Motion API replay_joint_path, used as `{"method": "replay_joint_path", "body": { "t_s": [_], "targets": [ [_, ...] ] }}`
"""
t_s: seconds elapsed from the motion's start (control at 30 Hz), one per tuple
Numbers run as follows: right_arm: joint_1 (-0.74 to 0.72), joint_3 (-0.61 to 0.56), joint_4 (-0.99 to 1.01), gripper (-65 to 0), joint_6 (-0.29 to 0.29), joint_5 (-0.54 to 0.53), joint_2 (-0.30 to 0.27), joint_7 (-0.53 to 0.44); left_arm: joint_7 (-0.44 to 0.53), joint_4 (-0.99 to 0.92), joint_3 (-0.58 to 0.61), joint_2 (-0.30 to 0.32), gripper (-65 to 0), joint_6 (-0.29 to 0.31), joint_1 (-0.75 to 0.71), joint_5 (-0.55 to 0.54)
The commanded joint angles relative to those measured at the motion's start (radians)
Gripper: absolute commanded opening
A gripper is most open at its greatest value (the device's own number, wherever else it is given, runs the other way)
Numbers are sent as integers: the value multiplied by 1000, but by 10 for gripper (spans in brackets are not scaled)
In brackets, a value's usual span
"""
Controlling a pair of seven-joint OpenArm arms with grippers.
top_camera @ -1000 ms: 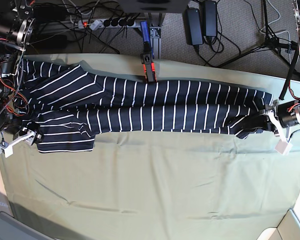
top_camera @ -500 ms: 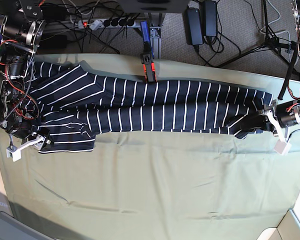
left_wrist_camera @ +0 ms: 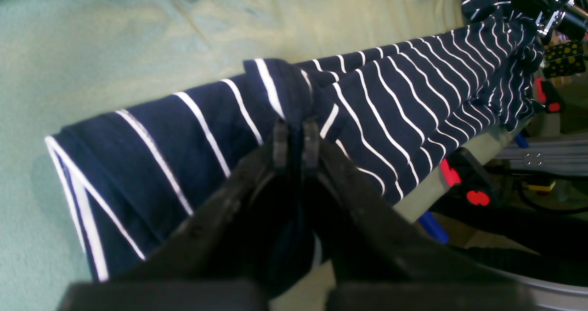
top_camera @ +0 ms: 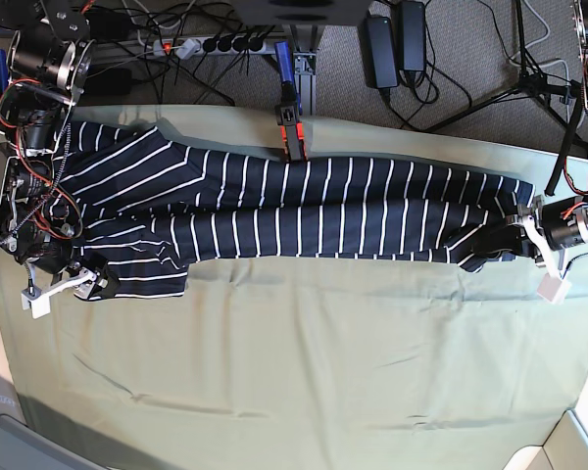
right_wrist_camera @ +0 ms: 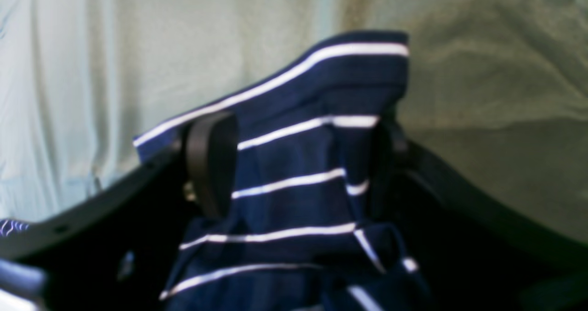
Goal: Fold the T-shirt properly
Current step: 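Fold the gripped edge over the shirt with both grippers, forming a narrow strip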
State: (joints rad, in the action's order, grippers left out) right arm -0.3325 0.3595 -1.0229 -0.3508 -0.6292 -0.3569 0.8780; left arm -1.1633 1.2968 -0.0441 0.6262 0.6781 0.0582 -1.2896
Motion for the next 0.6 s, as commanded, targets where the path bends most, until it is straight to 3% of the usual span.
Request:
{"method": "replay_joint_path", "body": {
  "t_s": [0.0, 0.17, 0.4, 0.57],
  "targets": [
    [-14, -2, -10, -310, -50, -8, -6, 36, 11, 15, -6, 19, -650, 20, 16, -19],
    [-14, -2, -10, -650, -50, -7, -6, 38, 11, 15, -6, 19, -650, 20, 16, -19],
    [-13, -2, -29, -650, -51, -7, -6, 44, 11, 15, -6, 19, -650, 20, 16, -19],
    [-4, -2, -145, -650, -68, -9, -6, 138, 10, 15, -6, 20, -650, 20, 16, -19]
  ]
}}
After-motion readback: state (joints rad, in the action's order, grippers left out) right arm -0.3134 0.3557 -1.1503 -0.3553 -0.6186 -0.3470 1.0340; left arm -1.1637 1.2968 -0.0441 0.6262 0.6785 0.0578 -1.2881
